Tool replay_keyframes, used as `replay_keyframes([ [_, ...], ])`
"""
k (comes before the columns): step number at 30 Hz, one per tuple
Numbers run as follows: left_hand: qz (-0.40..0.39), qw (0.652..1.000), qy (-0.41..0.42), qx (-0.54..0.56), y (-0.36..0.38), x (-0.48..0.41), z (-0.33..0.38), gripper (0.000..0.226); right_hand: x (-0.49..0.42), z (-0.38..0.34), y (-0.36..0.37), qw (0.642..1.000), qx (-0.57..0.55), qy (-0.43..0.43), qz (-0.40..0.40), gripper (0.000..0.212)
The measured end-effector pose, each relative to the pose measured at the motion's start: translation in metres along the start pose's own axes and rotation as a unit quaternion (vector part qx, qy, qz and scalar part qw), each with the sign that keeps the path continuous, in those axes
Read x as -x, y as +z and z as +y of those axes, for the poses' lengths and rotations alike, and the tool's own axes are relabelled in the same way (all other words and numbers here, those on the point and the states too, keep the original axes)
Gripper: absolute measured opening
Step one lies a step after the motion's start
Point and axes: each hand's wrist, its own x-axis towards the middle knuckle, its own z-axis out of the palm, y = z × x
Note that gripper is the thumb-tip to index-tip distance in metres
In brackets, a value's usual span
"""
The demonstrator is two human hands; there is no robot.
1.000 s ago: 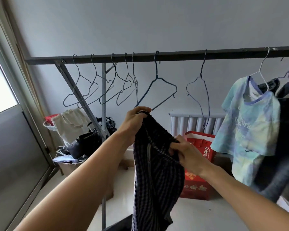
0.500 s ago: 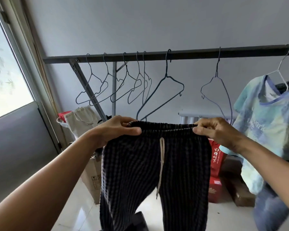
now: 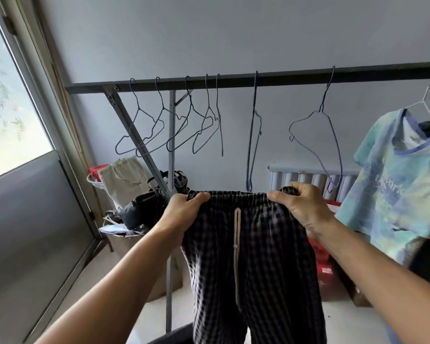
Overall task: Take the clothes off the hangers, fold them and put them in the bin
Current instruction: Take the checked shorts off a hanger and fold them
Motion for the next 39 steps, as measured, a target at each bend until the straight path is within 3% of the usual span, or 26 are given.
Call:
replay_keyframes([
  [4,0.016,0.999,0.024,0.015,0.017,0.006,-0.012,0.034,0.007,0.005,0.019,0.996,0.049,-0.025,0.073,0.029],
  [8,0.028,0.997,0.067,-0.025,0.034,0.017,-0.015,0.054,0.022,0.001,0.035,0.988,0.117,-0.079,0.068,0.03],
  [11,0.016,0.992,0.107,-0.058,0.044,0.022,-0.015,0.036,0.03,-0.004,0.047,0.98,0.155,-0.11,0.054,0.026],
  [15,-0.036,0.994,0.093,0.054,0.046,0.038,-0.001,0.029,0.036,-0.009,0.06,0.977,0.174,-0.121,0.025,0.022],
  [18,-0.093,0.985,0.097,0.109,0.04,0.05,0.011,0.041,0.041,-0.014,0.068,0.984,0.133,-0.107,-0.047,0.041],
  [21,-0.093,0.983,0.105,0.121,0.029,0.059,0.016,0.053,0.047,-0.022,0.077,0.987,0.09,-0.089,-0.102,0.062],
  [24,-0.096,0.983,0.12,0.1,0.013,0.056,0.017,0.043,0.043,-0.024,0.083,0.988,0.069,-0.102,-0.092,0.059],
  [27,-0.013,0.984,0.176,0.012,-0.006,0.041,0.006,0.023,0.035,-0.029,0.088,0.994,-0.01,-0.065,-0.085,0.047],
  [30,0.081,0.979,0.178,-0.048,-0.024,0.029,-0.003,0.053,0.028,-0.033,0.093,0.992,-0.078,-0.039,-0.095,0.043],
  [33,-0.003,0.992,0.127,0.002,-0.042,0.021,0.0,0.077,0.02,-0.038,0.095,0.981,-0.135,-0.03,-0.133,0.04],
  [35,-0.088,0.988,0.122,0.018,-0.053,0.02,0.005,0.06,0.015,-0.043,0.097,0.973,-0.168,-0.013,-0.159,0.038],
  [39,-0.101,0.984,0.147,-0.006,-0.067,0.019,0.017,0.038,0.006,-0.044,0.099,0.96,-0.195,-0.011,-0.202,0.029],
])
